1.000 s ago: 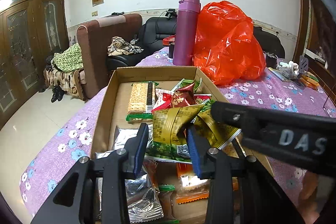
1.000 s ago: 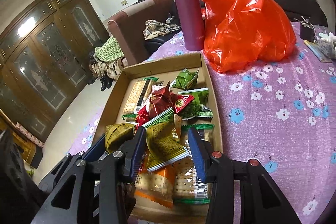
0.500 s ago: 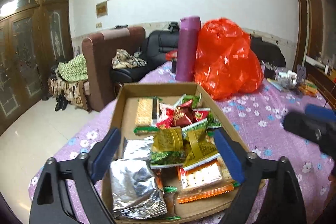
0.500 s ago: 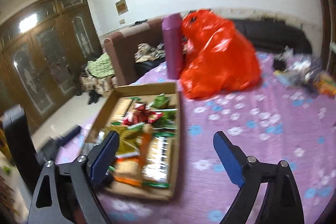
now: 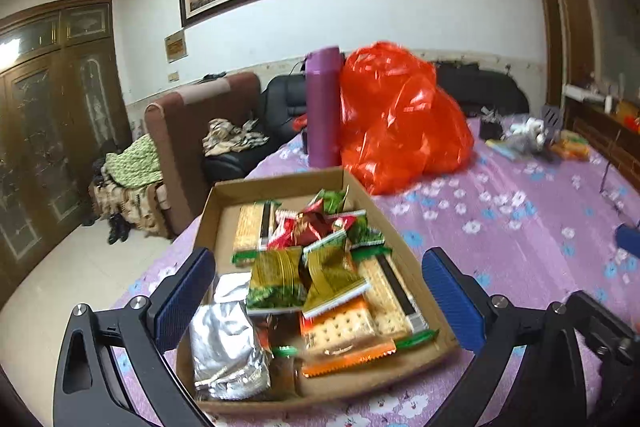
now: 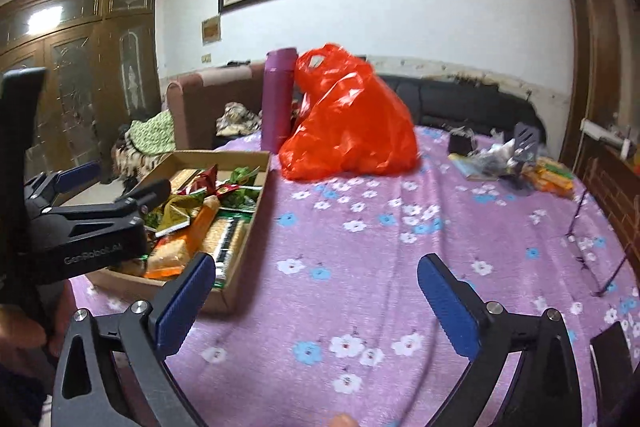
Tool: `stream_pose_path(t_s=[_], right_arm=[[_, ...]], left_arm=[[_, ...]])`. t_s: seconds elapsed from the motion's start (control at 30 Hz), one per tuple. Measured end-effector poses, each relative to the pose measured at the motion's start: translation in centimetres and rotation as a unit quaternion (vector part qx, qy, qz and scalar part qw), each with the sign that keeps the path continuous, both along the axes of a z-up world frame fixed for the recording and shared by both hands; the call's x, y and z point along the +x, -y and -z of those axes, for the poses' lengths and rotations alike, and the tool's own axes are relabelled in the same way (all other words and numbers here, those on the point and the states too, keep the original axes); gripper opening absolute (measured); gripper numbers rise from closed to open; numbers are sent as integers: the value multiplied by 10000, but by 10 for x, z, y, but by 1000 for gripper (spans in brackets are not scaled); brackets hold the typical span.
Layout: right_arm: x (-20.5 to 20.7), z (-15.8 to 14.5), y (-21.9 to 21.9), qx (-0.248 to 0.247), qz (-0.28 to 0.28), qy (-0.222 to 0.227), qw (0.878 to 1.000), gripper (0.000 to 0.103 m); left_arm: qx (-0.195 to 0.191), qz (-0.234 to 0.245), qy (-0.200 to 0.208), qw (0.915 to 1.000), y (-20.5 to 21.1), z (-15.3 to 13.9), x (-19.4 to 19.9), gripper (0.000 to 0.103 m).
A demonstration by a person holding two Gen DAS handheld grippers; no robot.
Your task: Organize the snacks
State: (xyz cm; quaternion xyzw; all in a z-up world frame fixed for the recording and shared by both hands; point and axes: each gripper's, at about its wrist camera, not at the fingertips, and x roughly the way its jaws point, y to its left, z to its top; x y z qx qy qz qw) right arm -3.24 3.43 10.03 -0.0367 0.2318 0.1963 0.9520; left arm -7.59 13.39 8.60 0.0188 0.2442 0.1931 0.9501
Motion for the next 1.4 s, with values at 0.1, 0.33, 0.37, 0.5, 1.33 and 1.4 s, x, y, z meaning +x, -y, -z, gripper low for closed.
stream_pose_path(t_s=[0.1,0.33,0.37,0.5,1.33,1.4], right_arm=[[1,4,6,38,97,42,9999,103],[14,15,19,154,240,-279,9992,102],[15,16,20,171,237,-320,9991,102],[16,18,20,186,214,-364,9989,102],[17,20,18,136,115,-357,9992,103],[17,19,19,154,125,-372,9991,103]], left_arm=[[84,-247,-298,9992,6,8,7,103],[-159,-38,-362,9992,8,11,10,103],[-120,-75,-411,9991,9,10,11,103],[111,-266,-521,9982,13,13,14,103],[531,-610,-654,9946,18,14,10,103],[582,-653,-657,9940,19,12,7,103]])
